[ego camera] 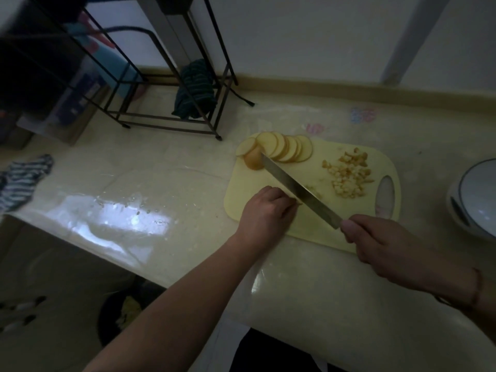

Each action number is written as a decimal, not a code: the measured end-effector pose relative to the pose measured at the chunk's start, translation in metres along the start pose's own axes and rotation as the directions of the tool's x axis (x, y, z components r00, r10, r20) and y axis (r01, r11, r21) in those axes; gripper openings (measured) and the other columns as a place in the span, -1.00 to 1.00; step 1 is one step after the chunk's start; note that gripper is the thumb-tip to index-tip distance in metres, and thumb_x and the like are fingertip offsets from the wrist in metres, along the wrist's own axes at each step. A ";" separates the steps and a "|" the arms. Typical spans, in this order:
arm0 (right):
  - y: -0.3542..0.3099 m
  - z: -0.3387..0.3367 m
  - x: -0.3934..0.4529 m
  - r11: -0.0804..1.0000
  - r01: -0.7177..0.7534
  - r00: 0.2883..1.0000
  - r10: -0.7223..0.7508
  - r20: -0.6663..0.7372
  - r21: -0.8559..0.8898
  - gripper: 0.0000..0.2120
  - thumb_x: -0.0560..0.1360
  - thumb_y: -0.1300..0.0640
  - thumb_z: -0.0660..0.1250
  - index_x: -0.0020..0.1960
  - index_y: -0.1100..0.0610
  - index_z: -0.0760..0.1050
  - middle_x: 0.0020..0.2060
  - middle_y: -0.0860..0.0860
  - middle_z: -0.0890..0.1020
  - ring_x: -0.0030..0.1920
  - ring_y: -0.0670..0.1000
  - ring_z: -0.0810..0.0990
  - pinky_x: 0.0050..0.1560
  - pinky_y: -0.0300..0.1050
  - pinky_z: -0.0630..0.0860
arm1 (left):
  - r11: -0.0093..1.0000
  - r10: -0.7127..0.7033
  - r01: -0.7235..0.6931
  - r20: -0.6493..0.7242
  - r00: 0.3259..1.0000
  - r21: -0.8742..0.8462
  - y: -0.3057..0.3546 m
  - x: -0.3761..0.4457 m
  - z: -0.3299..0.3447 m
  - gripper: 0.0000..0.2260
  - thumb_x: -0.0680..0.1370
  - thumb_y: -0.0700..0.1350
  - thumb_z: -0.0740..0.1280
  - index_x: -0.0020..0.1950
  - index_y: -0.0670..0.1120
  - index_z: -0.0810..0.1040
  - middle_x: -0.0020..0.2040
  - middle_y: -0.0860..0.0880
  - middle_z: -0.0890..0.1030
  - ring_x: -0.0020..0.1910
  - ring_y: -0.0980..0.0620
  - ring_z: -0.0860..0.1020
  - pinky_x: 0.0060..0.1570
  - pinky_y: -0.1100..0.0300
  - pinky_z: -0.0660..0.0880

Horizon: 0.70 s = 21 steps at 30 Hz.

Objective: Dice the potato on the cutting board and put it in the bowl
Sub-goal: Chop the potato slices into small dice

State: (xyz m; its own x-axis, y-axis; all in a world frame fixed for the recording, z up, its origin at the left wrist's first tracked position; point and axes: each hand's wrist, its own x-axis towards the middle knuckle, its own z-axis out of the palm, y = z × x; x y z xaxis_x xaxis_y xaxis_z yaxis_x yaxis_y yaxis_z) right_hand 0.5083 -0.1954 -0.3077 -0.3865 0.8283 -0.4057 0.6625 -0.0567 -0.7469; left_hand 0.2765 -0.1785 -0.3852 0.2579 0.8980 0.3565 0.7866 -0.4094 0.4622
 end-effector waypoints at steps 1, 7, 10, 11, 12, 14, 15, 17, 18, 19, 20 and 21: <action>0.000 0.001 0.001 1.000 0.016 1.000 -0.016 0.001 -0.019 -0.42 0.45 -0.31 -0.02 -0.20 0.20 0.43 -0.48 0.01 0.46 -0.51 -0.12 0.42 -0.46 -0.30 0.30 | 1.000 -0.028 0.028 -0.018 0.999 -0.004 0.002 0.001 0.000 -0.81 0.53 -0.11 0.37 -0.14 -0.18 0.71 -0.25 -0.10 0.62 -0.27 -0.10 0.57 -0.30 0.12 0.52; 0.002 -0.003 0.003 0.996 0.056 0.998 -0.055 0.009 -0.067 -0.41 0.44 -0.33 -0.04 -0.20 0.17 0.44 -0.44 0.05 0.49 -0.43 -0.10 0.45 -0.36 -0.26 0.34 | 0.997 -0.071 0.071 -0.027 0.997 0.011 0.004 -0.003 -0.003 -0.83 0.51 -0.09 0.40 -0.15 -0.18 0.70 -0.24 -0.08 0.64 -0.25 -0.11 0.58 -0.29 0.16 0.50; 0.003 -0.002 0.003 0.995 0.071 0.997 -0.070 0.008 -0.076 -0.43 0.45 -0.32 -0.04 -0.21 0.16 0.43 -0.43 0.07 0.50 -0.43 -0.10 0.45 -0.35 -0.26 0.35 | 0.997 -0.075 0.075 -0.007 0.997 0.030 0.004 -0.002 -0.002 -0.88 0.49 -0.16 0.42 -0.13 -0.18 0.72 -0.21 -0.09 0.67 -0.24 -0.12 0.61 -0.29 0.13 0.54; 0.003 -0.001 0.003 0.994 0.077 0.997 -0.077 0.006 -0.078 -0.43 0.45 -0.33 -0.04 -0.22 0.16 0.42 -0.44 0.07 0.49 -0.43 -0.09 0.45 -0.36 -0.25 0.35 | 0.997 -0.073 0.073 -0.001 0.997 0.040 0.005 -0.002 -0.002 -0.90 0.47 -0.19 0.42 -0.12 -0.19 0.72 -0.20 -0.10 0.67 -0.24 -0.13 0.61 -0.28 0.12 0.54; 0.004 -0.001 0.003 0.994 0.081 0.997 -0.081 0.004 -0.079 -0.43 0.45 -0.33 -0.04 -0.23 0.15 0.41 -0.44 0.08 0.49 -0.43 -0.09 0.44 -0.35 -0.24 0.34 | 0.996 -0.069 0.069 0.005 0.998 0.049 0.007 -0.002 -0.003 -0.89 0.47 -0.19 0.40 -0.12 -0.19 0.72 -0.20 -0.10 0.67 -0.24 -0.13 0.61 -0.28 0.12 0.54; 0.006 -0.001 0.003 0.993 0.087 0.996 -0.087 0.002 -0.077 -0.45 0.47 -0.32 -0.03 -0.25 0.14 0.40 -0.45 0.07 0.49 -0.43 -0.08 0.45 -0.23 -0.16 0.42 | 0.997 -0.058 0.057 0.015 0.998 0.058 0.010 -0.002 -0.005 -0.81 0.48 -0.14 0.33 -0.15 -0.19 0.70 -0.22 -0.10 0.66 -0.26 -0.13 0.61 -0.29 0.14 0.54; 0.007 -0.001 0.004 0.993 0.086 0.996 -0.086 0.004 -0.076 -0.46 0.48 -0.31 -0.02 -0.25 0.14 0.40 -0.45 0.05 0.48 -0.43 -0.08 0.45 -0.13 -0.08 0.45 | 0.997 -0.058 0.057 0.018 0.998 0.060 0.012 -0.001 -0.006 -0.79 0.47 -0.12 0.30 -0.16 -0.19 0.70 -0.24 -0.10 0.66 -0.27 -0.12 0.61 -0.30 0.15 0.53; 0.007 -0.001 0.004 0.995 0.075 0.997 -0.074 0.016 -0.071 -0.45 0.48 -0.31 -0.03 -0.24 0.15 0.40 -0.45 0.05 0.48 -0.43 -0.09 0.45 -0.14 -0.12 0.46 | 0.995 -0.075 0.073 0.018 0.997 0.069 0.013 0.001 -0.007 -0.77 0.46 -0.09 0.28 -0.18 -0.18 0.69 -0.26 -0.08 0.65 -0.28 -0.11 0.60 -0.30 0.16 0.51; 0.006 -0.001 0.004 0.995 0.072 0.997 -0.070 0.021 -0.072 -0.43 0.46 -0.33 -0.04 -0.24 0.15 0.40 -0.44 0.06 0.49 -0.43 -0.09 0.44 -0.24 -0.21 0.43 | 0.994 -0.081 0.079 0.020 0.997 0.071 0.013 0.002 -0.008 -0.77 0.45 -0.09 0.28 -0.18 -0.17 0.69 -0.26 -0.07 0.65 -0.28 -0.11 0.60 -0.29 0.16 0.49; 0.006 -0.001 0.004 0.994 0.072 0.997 -0.071 0.021 -0.076 -0.42 0.45 -0.34 -0.05 -0.24 0.15 0.40 -0.44 0.07 0.49 -0.43 -0.09 0.44 -0.32 -0.24 0.38 | 0.994 -0.086 0.084 0.025 0.996 0.070 0.012 0.002 -0.008 -0.78 0.45 -0.09 0.29 -0.18 -0.17 0.69 -0.27 -0.07 0.65 -0.28 -0.10 0.60 -0.29 0.16 0.49; 0.006 -0.002 0.003 0.994 0.075 0.997 -0.074 0.021 -0.081 -0.42 0.45 -0.34 -0.05 -0.25 0.15 0.39 -0.44 0.07 0.49 -0.43 -0.09 0.44 -0.34 -0.24 0.36 | 0.993 -0.095 0.093 0.034 0.995 0.066 0.012 0.002 -0.008 -0.79 0.45 -0.10 0.30 -0.18 -0.17 0.69 -0.27 -0.07 0.65 -0.29 -0.11 0.59 -0.30 0.16 0.50; 0.005 -0.002 0.003 0.993 0.079 0.997 -0.077 0.021 -0.087 -0.43 0.45 -0.34 -0.05 -0.25 0.15 0.39 -0.44 0.07 0.49 -0.43 -0.09 0.44 -0.35 -0.24 0.36 | 0.993 -0.106 0.104 0.042 0.993 0.059 0.013 0.002 -0.008 -0.80 0.45 -0.11 0.30 -0.18 -0.17 0.69 -0.27 -0.08 0.64 -0.29 -0.11 0.59 -0.31 0.15 0.51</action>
State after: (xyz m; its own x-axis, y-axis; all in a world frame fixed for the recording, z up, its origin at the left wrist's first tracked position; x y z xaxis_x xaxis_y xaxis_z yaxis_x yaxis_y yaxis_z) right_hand 0.5121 -0.1918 -0.3118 -0.4498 0.8184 -0.3575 0.6831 0.0573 -0.7281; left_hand 0.2826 -0.1834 -0.3725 0.1959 0.9423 0.2714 0.8410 -0.3038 0.4478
